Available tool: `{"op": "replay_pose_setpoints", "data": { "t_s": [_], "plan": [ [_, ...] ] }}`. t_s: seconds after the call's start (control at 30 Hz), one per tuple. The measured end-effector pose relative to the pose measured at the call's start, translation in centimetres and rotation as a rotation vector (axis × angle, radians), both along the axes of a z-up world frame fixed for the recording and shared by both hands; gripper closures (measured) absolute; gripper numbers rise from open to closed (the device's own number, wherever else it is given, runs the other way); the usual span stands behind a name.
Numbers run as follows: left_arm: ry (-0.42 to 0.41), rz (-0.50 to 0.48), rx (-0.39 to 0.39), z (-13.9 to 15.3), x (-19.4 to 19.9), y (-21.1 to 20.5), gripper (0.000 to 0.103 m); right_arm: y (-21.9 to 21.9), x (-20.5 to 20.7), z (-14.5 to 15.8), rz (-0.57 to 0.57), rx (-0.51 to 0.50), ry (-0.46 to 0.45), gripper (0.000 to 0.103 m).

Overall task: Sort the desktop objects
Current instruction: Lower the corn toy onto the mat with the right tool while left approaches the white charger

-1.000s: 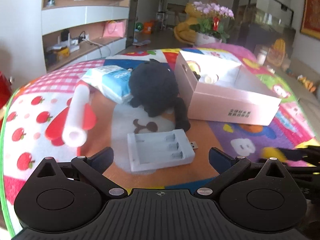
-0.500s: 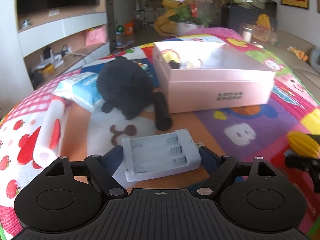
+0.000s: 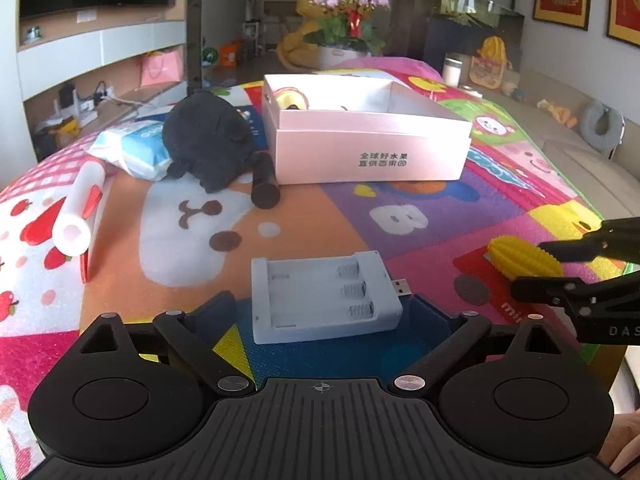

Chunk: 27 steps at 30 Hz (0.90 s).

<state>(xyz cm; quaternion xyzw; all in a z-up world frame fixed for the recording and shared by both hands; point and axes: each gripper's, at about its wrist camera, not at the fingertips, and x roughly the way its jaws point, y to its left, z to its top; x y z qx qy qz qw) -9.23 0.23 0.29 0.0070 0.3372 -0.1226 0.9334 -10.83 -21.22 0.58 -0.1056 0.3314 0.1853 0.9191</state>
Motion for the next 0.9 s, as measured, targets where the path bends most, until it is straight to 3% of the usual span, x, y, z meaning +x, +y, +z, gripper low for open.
{"op": "replay_pose_setpoints", "data": {
  "t_s": [0.2,0.4,0.53,0.73,0.9],
  "plan": [
    [0.001,-0.002,-0.009,0.0,0.0,0.0,0.003,-2.2,-0.2,0.1,-0.083,-0.101,-0.048,0.048],
    [0.001,-0.002,-0.01,0.0,0.0,0.0,0.002,-3.1,0.0,-0.1,-0.141,-0.072,-0.041,0.044],
    [0.002,-0.001,-0.01,0.0,0.0,0.0,0.002,-3.3,0.0,0.1,-0.18,0.021,-0.025,0.017],
    [0.001,-0.002,-0.012,0.0,0.0,0.0,0.001,-2.2,0.9,-0.3,-0.254,0.154,0.063,0.014],
    [0.001,-0.002,-0.009,0.0,0.0,0.0,0.001,-1.0,0.3,-0.3,-0.273,0.121,0.036,0.014]
  ]
}}
